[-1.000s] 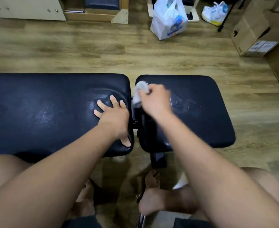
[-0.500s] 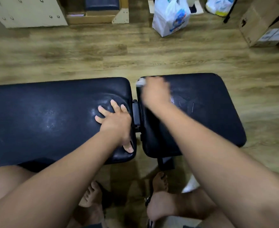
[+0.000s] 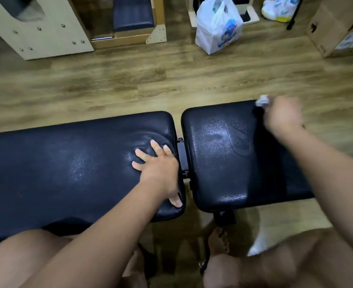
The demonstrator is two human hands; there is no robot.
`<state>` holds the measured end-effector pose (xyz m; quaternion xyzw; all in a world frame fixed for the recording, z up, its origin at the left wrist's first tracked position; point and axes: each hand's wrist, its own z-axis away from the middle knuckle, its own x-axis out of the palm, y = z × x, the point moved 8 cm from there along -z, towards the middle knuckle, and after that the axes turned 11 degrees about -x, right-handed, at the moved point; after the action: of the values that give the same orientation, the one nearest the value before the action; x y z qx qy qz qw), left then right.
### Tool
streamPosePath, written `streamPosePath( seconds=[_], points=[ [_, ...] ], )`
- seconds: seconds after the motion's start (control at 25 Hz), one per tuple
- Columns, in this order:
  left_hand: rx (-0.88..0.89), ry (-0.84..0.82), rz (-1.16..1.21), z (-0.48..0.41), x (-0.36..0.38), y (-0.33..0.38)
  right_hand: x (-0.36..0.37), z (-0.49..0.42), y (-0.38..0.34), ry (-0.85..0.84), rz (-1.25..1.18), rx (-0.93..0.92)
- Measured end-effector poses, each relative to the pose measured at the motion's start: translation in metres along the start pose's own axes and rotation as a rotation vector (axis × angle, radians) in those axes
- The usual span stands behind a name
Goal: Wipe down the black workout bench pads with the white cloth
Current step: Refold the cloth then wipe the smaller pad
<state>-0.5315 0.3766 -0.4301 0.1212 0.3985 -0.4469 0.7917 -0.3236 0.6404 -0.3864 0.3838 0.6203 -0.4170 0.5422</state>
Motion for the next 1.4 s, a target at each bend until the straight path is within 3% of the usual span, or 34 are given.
streamPosePath(
  seconds=[0.12,0.24,0.4,0.48,0.6,0.68,0.72,0.8,0.88,0.96,1.04,1.12,1.2,1.24,1.32,1.4],
  points=[
    [-0.019,-0.017,0.008,0.005,-0.003,-0.004,0.029,0.028,-0.141,0.009,-0.125,-0.323],
    [-0.014,-0.012,0.015,0.01,-0.002,-0.006,0.042,0.074,-0.235,-0.135,-0.105,-0.639],
    [-0.019,-0.004,0.042,0.011,-0.003,-0.008,0.03,0.118,-0.2,-0.241,-0.129,-0.837],
    [-0.009,0.003,0.056,0.01,-0.002,-0.009,0.017,0.166,-0.182,-0.292,-0.257,-0.95],
    [0.002,0.021,0.044,0.008,-0.001,-0.009,0.013,0.255,-0.159,-0.535,-0.391,-1.055],
    [0.005,0.028,0.03,0.008,-0.001,-0.008,-0.003,0.256,-0.14,-0.552,-0.444,-1.001],
    [0.006,0.035,0.026,0.007,-0.002,-0.007,-0.011,0.232,-0.127,-0.455,-0.5,-0.909],
    [0.004,0.041,0.023,0.007,-0.002,-0.007,-0.031,0.161,-0.092,-0.105,-0.491,-0.662],
    [0.0,0.039,0.027,0.007,-0.001,-0.008,-0.027,0.123,-0.074,0.003,-0.318,-0.467],
    [0.002,0.044,0.027,0.006,-0.001,-0.007,-0.007,0.139,-0.086,0.01,-0.184,-0.422],
    [0.003,0.057,0.025,0.006,-0.001,-0.007,0.007,0.193,-0.118,-0.018,-0.237,-0.535],
    [-0.003,0.062,0.022,0.007,-0.002,-0.008,0.006,0.251,-0.153,-0.224,-0.509,-0.764],
    [-0.01,0.076,0.014,0.005,-0.003,-0.008,-0.007,0.271,-0.157,-0.42,-0.678,-0.847],
    [-0.015,0.08,0.015,0.003,-0.003,-0.009,-0.016,0.263,-0.145,-0.368,-0.7,-0.796],
    [-0.028,0.078,0.024,0.004,-0.003,-0.01,-0.026,0.24,-0.098,-0.222,-0.807,-0.514],
    [-0.035,0.074,0.038,0.006,-0.004,-0.009,-0.021,0.237,-0.055,-0.236,-1.167,-0.113]
  ],
)
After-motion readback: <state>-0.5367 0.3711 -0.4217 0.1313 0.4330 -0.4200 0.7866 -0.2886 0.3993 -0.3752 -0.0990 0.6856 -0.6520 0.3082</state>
